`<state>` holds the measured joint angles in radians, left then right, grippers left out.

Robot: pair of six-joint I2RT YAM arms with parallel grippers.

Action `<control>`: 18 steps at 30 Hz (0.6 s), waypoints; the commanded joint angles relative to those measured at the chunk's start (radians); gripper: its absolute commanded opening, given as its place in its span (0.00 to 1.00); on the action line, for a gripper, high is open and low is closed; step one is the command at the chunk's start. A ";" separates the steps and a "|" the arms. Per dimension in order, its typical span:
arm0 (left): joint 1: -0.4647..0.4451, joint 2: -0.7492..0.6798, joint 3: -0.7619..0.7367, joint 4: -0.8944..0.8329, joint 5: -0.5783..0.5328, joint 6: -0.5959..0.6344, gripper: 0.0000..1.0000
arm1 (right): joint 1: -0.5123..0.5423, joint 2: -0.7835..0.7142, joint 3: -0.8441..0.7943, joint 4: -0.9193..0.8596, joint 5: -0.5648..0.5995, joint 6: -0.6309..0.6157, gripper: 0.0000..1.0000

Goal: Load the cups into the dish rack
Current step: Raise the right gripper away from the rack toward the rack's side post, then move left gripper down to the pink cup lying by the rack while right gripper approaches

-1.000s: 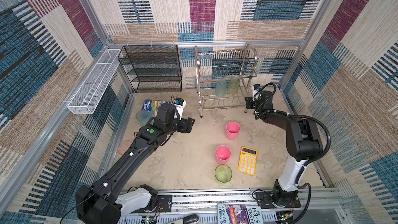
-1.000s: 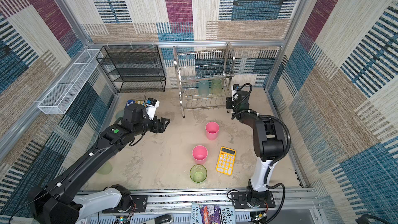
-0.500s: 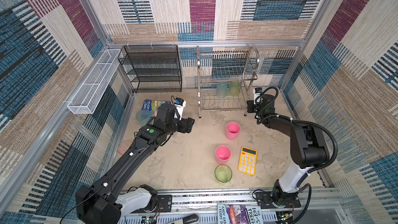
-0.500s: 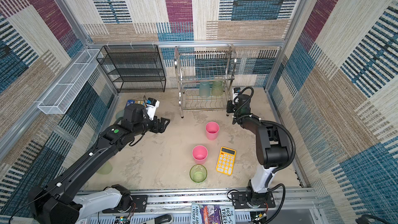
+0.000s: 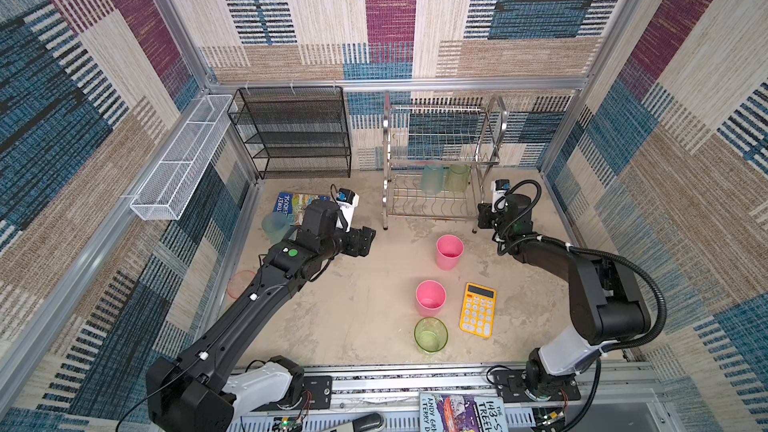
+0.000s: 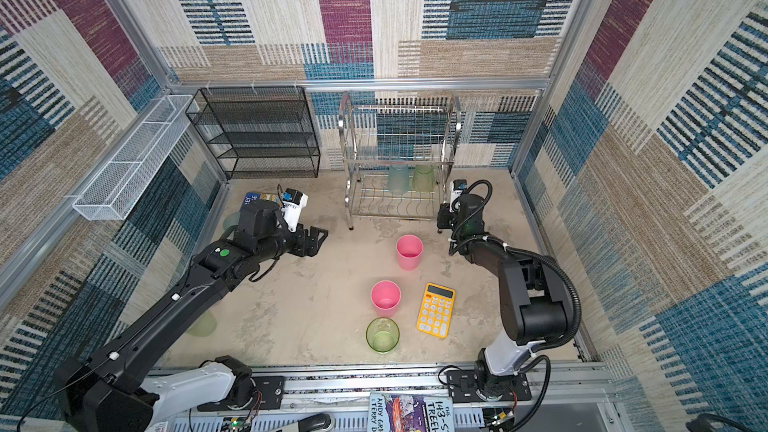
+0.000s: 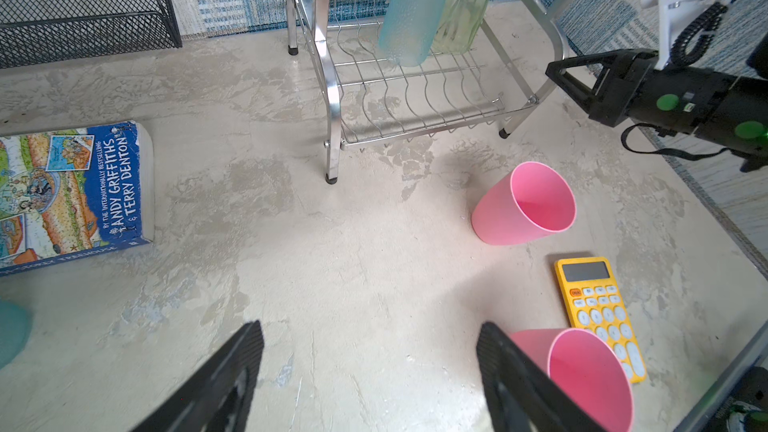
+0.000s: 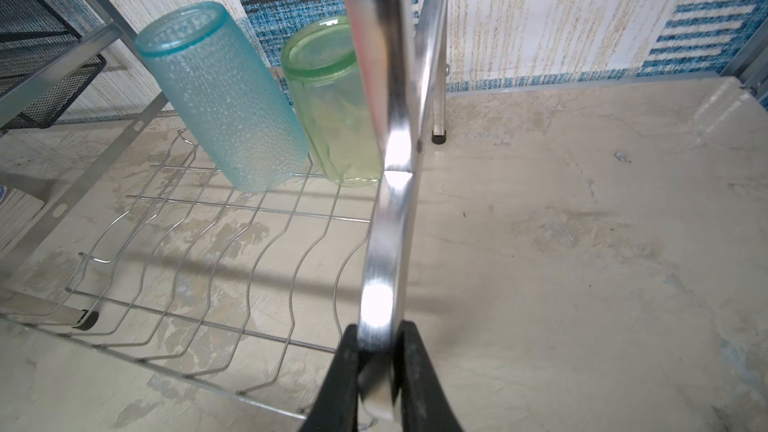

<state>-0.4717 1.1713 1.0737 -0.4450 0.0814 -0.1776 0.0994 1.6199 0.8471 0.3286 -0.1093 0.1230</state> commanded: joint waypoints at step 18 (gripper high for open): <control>-0.005 0.029 0.013 -0.022 -0.063 -0.014 0.85 | 0.069 -0.294 -0.200 -0.065 0.129 0.224 0.59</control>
<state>-0.4736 1.1904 1.0737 -0.4477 0.0547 -0.1802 0.1486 1.3712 0.6693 0.2951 -0.0223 0.3000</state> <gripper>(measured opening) 0.846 0.585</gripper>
